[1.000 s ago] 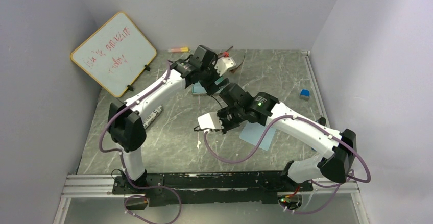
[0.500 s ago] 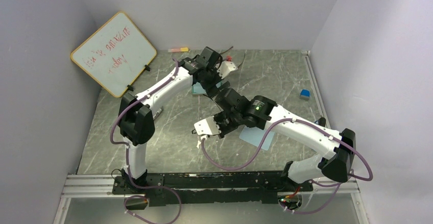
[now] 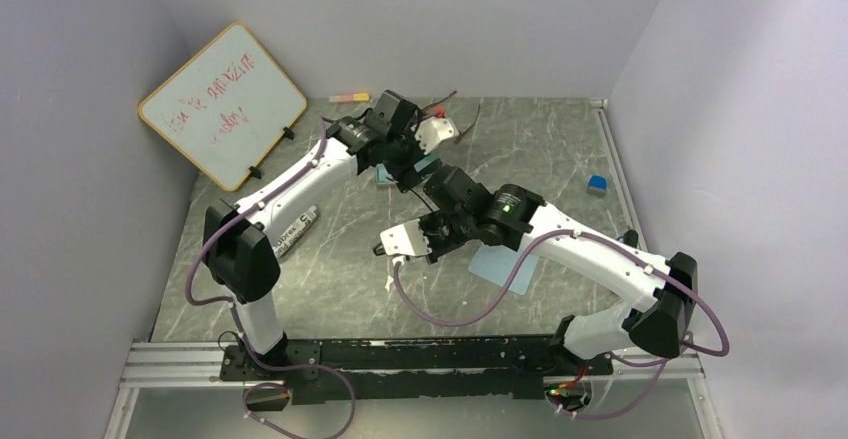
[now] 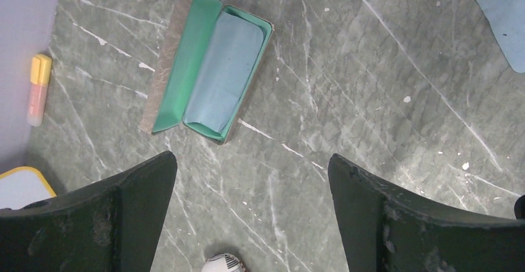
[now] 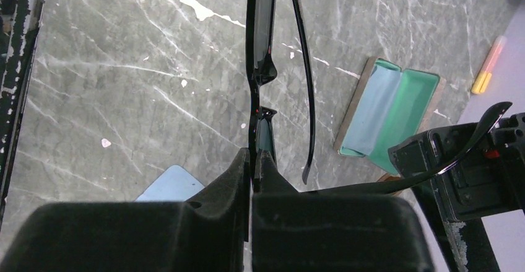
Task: Organize the sunglasses
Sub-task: Fold the sunglasses, then place the sunglasses in the sunglasses case.
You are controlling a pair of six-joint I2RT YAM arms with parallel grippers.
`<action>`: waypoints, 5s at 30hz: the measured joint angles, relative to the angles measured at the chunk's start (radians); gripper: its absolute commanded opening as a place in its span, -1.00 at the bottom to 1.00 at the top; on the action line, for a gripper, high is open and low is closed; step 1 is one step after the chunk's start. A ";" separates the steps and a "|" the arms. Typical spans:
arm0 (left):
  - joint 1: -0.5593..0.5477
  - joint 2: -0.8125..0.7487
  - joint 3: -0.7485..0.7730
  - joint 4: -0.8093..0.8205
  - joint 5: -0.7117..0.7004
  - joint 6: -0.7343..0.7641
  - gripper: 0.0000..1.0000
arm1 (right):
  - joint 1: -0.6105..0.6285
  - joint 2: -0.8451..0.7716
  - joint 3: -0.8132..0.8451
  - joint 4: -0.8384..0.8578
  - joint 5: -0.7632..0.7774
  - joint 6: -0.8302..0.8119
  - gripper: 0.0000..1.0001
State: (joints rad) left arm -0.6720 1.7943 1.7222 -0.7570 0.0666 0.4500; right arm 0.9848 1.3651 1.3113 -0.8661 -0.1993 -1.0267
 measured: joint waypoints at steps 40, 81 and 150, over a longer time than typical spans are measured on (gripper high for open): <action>0.132 -0.133 -0.231 0.157 -0.087 -0.073 0.93 | -0.113 -0.002 -0.011 0.108 -0.019 0.076 -1.00; 0.706 -0.521 -0.742 0.412 0.290 -0.158 0.93 | -0.507 0.975 1.028 -0.445 -0.382 -0.074 -1.00; 0.770 -0.513 -0.771 0.419 0.434 -0.158 0.93 | -0.486 1.087 1.025 -0.283 -0.329 -0.132 -0.79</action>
State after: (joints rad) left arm 0.0982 1.2808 0.9516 -0.3378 0.5007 0.2924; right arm 0.4988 2.4519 2.3363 -1.1488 -0.5285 -1.1591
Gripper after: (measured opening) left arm 0.966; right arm 0.086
